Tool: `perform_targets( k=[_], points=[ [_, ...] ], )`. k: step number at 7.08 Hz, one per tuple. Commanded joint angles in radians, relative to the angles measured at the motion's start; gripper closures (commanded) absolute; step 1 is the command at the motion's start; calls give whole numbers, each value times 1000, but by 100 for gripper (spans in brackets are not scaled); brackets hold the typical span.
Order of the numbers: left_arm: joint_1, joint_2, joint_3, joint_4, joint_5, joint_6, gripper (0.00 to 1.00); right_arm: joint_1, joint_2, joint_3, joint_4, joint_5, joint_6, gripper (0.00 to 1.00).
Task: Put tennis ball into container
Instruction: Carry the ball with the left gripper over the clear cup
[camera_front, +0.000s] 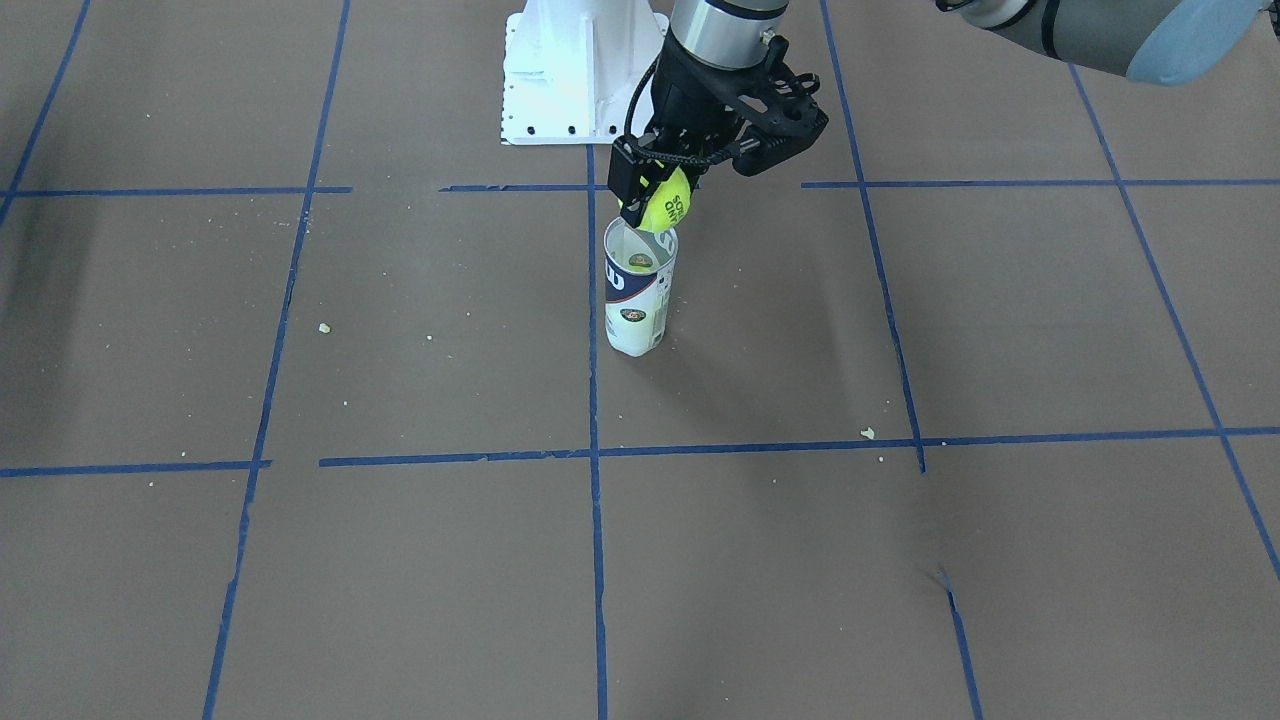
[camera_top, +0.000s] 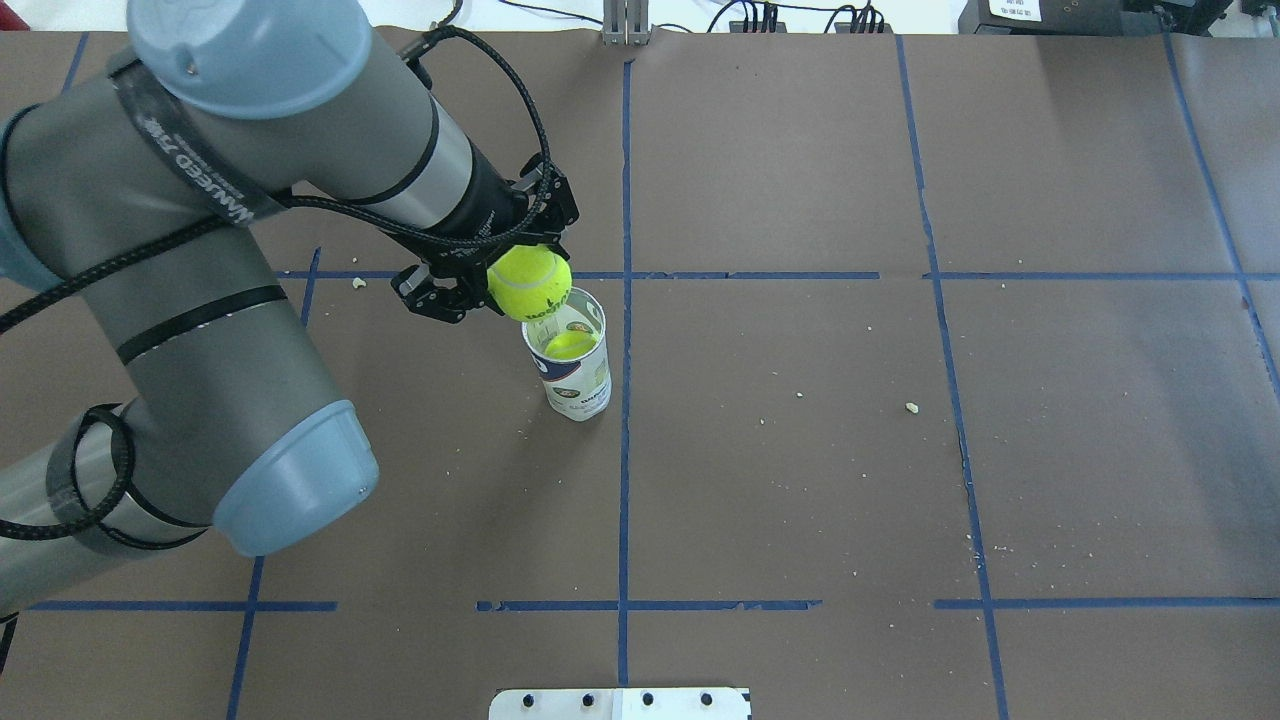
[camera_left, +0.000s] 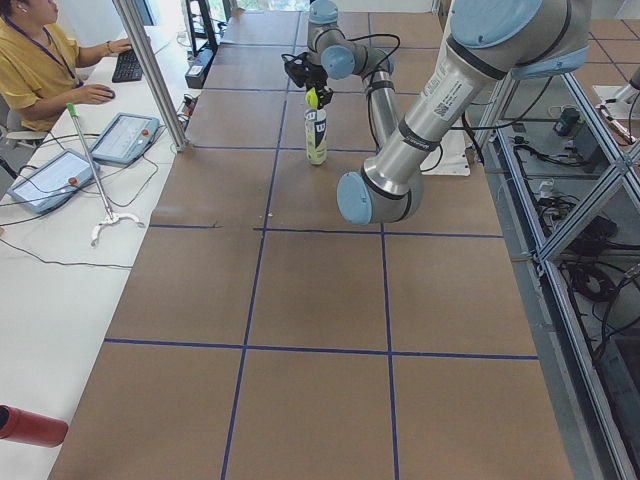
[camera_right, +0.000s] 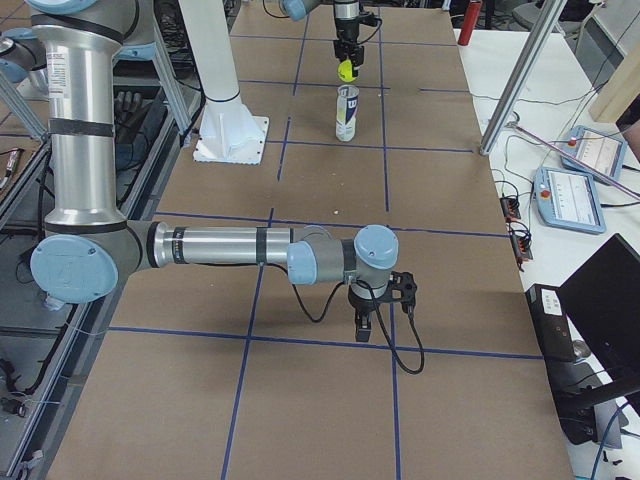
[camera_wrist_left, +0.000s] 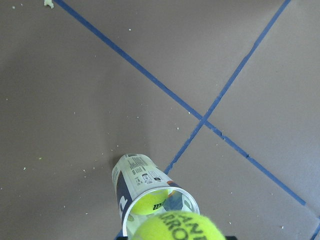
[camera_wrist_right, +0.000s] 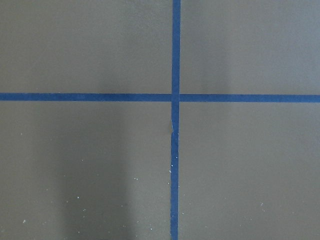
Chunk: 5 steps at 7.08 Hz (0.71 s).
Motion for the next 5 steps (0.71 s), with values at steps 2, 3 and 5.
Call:
perform_targets(
  k=[2,3,5],
  points=[
    [4,-3,40,-6,2,10,93,0,0,0,0,0,0,0],
    [4,-1,54,-19,2,10,76,0,0,0,0,0,0,0],
    [6,-3,60,-26,2,10,52,0,0,0,0,0,0,0]
  ],
)
